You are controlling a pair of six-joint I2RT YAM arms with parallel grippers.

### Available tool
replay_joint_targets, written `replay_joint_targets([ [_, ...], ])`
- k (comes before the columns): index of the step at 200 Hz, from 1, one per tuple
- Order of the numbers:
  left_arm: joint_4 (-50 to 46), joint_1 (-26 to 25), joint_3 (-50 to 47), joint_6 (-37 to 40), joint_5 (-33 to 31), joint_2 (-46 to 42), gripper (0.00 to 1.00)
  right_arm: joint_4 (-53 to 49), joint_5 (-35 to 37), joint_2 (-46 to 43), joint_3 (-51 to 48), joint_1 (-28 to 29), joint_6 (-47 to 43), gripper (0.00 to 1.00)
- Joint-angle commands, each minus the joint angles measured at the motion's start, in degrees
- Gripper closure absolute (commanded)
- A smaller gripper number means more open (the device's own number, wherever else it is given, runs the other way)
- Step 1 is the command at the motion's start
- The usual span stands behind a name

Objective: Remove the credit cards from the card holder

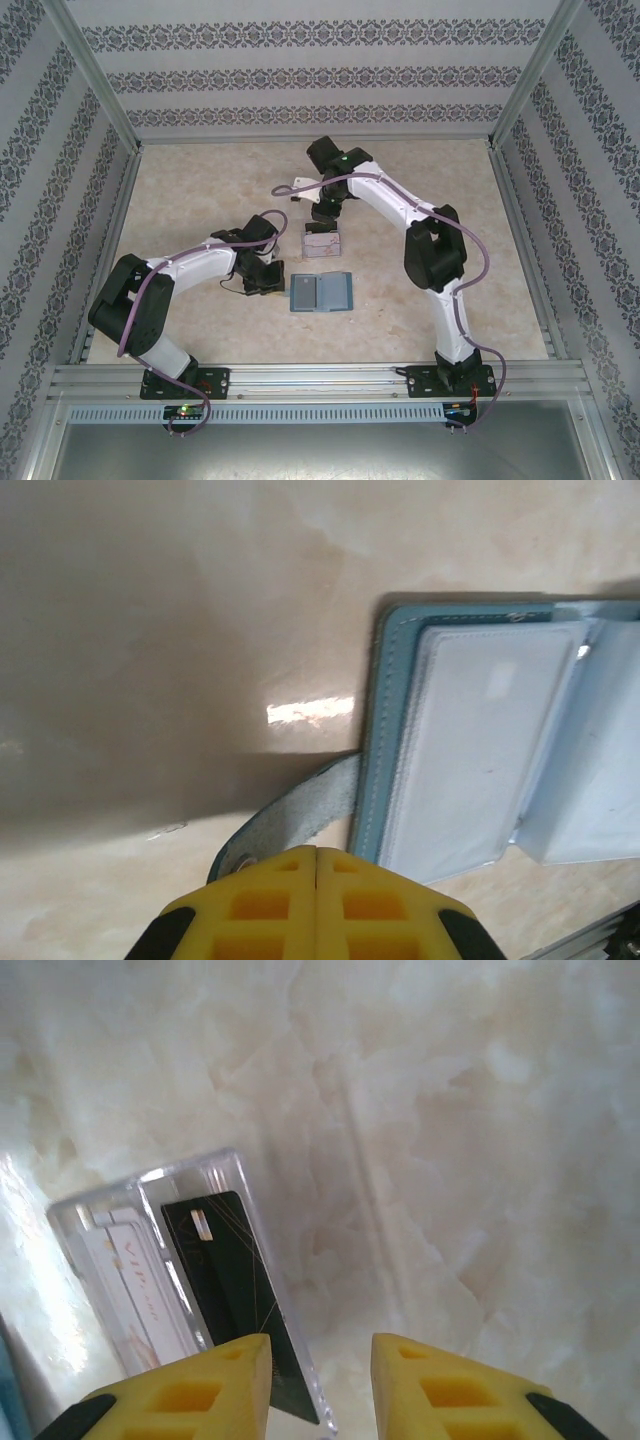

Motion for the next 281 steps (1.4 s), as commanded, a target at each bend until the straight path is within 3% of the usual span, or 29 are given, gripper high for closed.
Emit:
replay_joint_targets([
  [1, 2.07, 0.61, 1.94, 0.69, 1.67, 1.08, 1.0, 6.22, -3.53, -6.12, -5.22, -0.55, 14.17, 0.68],
  [31, 2.97, 0.56, 2.76, 0.92, 2.69, 2.26, 1.0, 13.25, -6.51, -12.77, -14.75, -0.63, 31.36, 0.69],
  [80, 3.81, 0.55, 3.2, 1.66, 4.51, 4.46, 1.0, 23.25, -13.11, -21.81, -31.98, -0.11, 60.8, 0.84],
  [105, 4.54, 0.57, 3.12, 1.7, 5.66, 5.36, 1.0, 25.02, -14.95, -23.99, -37.32, 1.89, 70.92, 0.86],
  [200, 4.29, 0.54, 3.07, 2.89, 7.09, 7.87, 1.0, 32.94, -17.13, -25.26, -49.41, 9.0, 92.19, 0.84],
  [281, 5.08, 0.61, 1.46, 2.76, 7.2, 7.91, 1.0, 38.58, -18.89, -20.12, -50.53, 13.12, 96.85, 0.81],
])
